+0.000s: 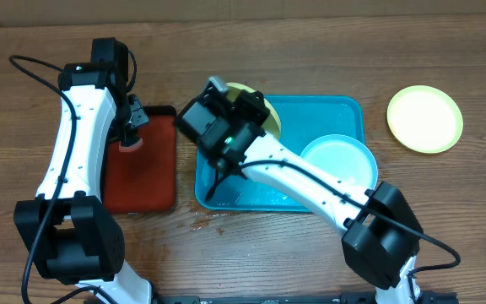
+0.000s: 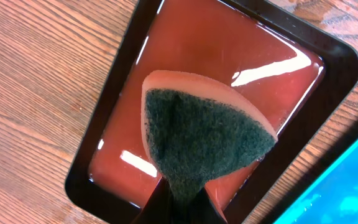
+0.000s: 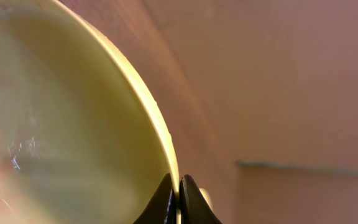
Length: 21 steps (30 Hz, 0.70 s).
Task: Clean dirty plates on tray and stack at the side
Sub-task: 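Lift the yellow plate with the right gripper and carry it right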
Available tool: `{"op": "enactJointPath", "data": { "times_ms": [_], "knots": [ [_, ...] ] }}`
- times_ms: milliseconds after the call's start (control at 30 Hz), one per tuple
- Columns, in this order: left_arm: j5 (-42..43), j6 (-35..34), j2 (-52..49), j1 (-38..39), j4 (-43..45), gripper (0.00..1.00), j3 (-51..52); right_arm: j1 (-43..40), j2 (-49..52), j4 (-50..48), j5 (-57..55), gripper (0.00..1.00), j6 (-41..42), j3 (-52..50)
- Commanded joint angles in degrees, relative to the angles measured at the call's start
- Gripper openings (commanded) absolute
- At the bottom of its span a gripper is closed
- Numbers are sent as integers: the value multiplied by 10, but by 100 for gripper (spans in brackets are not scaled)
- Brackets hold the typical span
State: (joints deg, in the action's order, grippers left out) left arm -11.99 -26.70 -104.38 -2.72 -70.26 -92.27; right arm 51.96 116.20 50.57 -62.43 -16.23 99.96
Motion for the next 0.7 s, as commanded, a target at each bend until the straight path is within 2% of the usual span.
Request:
{"op": "enactJointPath", "data": {
  "times_ms": [0,100,300,433,500,667],
  "knots": [
    [-20,-7,-3,0,5,4,3,13,-14,-24,-72,4,-132,11],
    [-20,-7,-3,0,7,4,3,12,-14,-59,-65,4,-132,10],
    [-20,-5,-3,0,8,4,3,-31,-14,-28,69,4,-58,10],
    [-21,-5,-3,0,10,4,3,-79,-14,-5,91,4,34,10],
    [-20,-5,-3,0,13,4,3,-113,-17,2,183,4,55,10],
    [-20,-5,-3,0,15,4,3,-249,-48,-7,569,4,56,10]
  ]
}}
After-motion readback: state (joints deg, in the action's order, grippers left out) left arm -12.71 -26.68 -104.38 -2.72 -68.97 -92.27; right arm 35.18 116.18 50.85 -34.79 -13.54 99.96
